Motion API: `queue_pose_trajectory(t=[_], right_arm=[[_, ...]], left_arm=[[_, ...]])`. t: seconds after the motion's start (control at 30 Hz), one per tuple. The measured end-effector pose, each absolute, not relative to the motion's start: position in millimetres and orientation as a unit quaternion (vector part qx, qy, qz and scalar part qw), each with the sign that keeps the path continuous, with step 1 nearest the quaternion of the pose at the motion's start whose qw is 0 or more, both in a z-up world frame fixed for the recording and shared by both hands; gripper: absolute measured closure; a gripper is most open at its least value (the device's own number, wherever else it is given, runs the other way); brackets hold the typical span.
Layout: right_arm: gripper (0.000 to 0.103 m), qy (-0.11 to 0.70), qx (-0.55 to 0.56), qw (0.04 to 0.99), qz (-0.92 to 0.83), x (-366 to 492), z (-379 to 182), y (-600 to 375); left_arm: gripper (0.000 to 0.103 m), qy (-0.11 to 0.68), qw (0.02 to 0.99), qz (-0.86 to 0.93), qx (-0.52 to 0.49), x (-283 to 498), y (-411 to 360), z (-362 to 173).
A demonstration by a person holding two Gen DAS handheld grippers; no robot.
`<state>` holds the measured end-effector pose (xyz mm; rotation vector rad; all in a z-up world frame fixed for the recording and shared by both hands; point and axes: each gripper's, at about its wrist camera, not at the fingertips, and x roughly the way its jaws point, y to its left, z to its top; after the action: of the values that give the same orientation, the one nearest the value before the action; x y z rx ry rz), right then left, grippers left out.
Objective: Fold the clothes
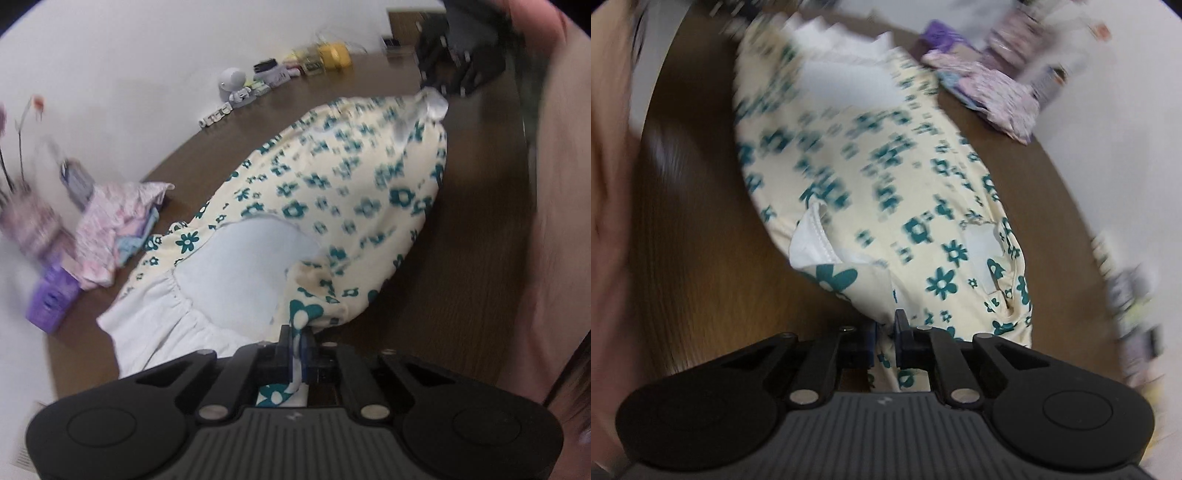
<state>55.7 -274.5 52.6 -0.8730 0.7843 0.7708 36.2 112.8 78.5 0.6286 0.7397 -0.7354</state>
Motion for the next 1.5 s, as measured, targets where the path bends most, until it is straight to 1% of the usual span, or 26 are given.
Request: queue_pose_trajectory(t=[0.13, 0.23, 0.27, 0.33, 0.37, 0.47, 0.53, 0.57, 0.73, 0.87, 1.0, 1.03, 1.07, 1.13, 1.2, 1.3, 1.37, 1.4, 1.43, 1.47, 1.5], right_arm=[[0.095, 0.427, -0.296, 0.758, 0.395, 113, 62, -295], [0.095, 0.457, -0.243, 0.756, 0.401, 142, 50, -306], [0.095, 0.466, -0.225, 0.755, 0.403, 152, 46, -310], [0.093, 0.475, -0.205, 0.754, 0.403, 162, 38, -316], [0.093, 0.478, -0.201, 0.754, 0.403, 165, 35, -317], [0.088, 0.481, -0.18, 0.76, 0.399, 172, 30, -325], [0.077, 0.482, -0.167, 0.764, 0.395, 176, 29, -330], [0.076, 0.482, -0.161, 0.766, 0.394, 178, 28, -332], [0.075, 0.48, -0.152, 0.772, 0.388, 179, 35, -344], [0.075, 0.473, -0.166, 0.787, 0.361, 178, 39, -350], [0.07, 0.438, -0.144, 0.817, 0.345, 168, 53, -356], [0.067, 0.429, -0.14, 0.82, 0.352, 161, 56, -354], [0.065, 0.425, -0.142, 0.82, 0.356, 155, 56, -351], [0.061, 0.417, -0.147, 0.819, 0.365, 142, 54, -345], [0.059, 0.424, -0.146, 0.821, 0.353, 139, 45, -349], [0.059, 0.444, -0.112, 0.828, 0.324, 141, 33, -368], [0.06, 0.441, -0.093, 0.832, 0.324, 138, 31, -377], [0.066, 0.439, -0.085, 0.833, 0.326, 137, 31, -381], [0.076, 0.439, -0.082, 0.832, 0.329, 137, 31, -382], [0.081, 0.438, -0.079, 0.832, 0.331, 138, 31, -384], [0.083, 0.441, -0.079, 0.83, 0.333, 140, 31, -385]], left_arm=[[0.099, 0.398, 0.816, -0.351, 0.229, 93, 129, 79], [0.098, 0.428, 0.811, -0.347, 0.197, 127, 136, 68], [0.097, 0.433, 0.809, -0.347, 0.194, 135, 136, 63], [0.092, 0.443, 0.806, -0.347, 0.185, 146, 138, 55], [0.089, 0.445, 0.806, -0.345, 0.183, 150, 139, 52], [0.088, 0.446, 0.811, -0.34, 0.17, 156, 144, 47], [0.088, 0.443, 0.812, -0.34, 0.168, 157, 146, 44], [0.088, 0.441, 0.813, -0.341, 0.168, 156, 146, 43], [0.086, 0.433, 0.821, -0.334, 0.163, 155, 147, 40], [0.084, 0.422, 0.832, -0.322, 0.159, 153, 146, 39], [0.076, 0.399, 0.855, -0.297, 0.148, 141, 146, 48], [0.072, 0.392, 0.861, -0.29, 0.144, 135, 146, 51], [0.064, 0.388, 0.867, -0.281, 0.139, 129, 147, 52], [0.056, 0.382, 0.877, -0.259, 0.129, 117, 149, 55], [0.052, 0.378, 0.884, -0.246, 0.118, 103, 154, 54], [0.045, 0.379, 0.892, -0.226, 0.099, 88, 164, 52], [0.044, 0.386, 0.894, -0.209, 0.088, 82, 172, 47], [0.044, 0.393, 0.894, -0.202, 0.083, 82, 176, 44], [0.045, 0.399, 0.892, -0.196, 0.08, 83, 179, 41], [0.062, 0.405, 0.89, -0.193, 0.08, 85, 181, 37], [0.076, 0.41, 0.888, -0.19, 0.081, 88, 183, 34]])
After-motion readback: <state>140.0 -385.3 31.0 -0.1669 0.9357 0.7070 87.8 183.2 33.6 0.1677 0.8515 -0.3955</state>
